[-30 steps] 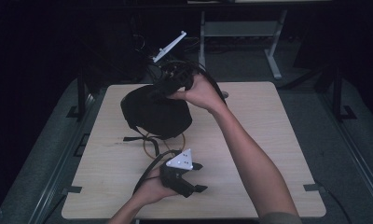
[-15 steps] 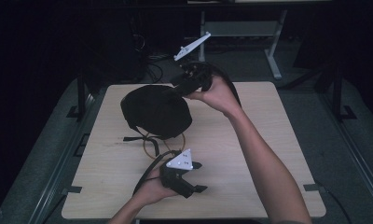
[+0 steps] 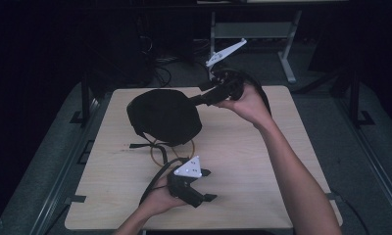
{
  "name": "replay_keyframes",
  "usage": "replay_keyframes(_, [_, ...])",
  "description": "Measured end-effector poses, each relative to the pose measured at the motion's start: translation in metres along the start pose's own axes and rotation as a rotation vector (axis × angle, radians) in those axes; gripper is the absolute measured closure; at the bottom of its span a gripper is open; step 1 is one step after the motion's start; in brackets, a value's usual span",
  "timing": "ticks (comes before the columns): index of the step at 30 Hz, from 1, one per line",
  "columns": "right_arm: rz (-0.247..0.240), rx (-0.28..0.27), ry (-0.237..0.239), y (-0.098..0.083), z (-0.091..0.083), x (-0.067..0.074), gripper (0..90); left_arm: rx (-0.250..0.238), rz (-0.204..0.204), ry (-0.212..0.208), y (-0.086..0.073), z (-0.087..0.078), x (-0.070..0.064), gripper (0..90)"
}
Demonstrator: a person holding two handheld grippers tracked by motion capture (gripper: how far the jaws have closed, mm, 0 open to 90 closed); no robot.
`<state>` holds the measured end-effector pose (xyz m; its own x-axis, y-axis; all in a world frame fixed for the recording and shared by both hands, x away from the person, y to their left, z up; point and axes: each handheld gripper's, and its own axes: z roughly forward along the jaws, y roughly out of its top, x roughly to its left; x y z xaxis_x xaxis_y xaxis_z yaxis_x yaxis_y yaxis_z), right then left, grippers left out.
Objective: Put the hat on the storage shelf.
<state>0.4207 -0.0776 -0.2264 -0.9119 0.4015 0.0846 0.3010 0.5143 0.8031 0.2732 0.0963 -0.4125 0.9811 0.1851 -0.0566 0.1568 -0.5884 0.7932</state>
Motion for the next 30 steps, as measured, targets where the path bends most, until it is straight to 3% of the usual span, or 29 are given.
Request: replay_keyframes(30, [0.07,-0.04,-0.043,-0.048,-0.039,-0.011,29.2,0.004,-0.004,0.019,-0.003,0.001,0.0,22.6])
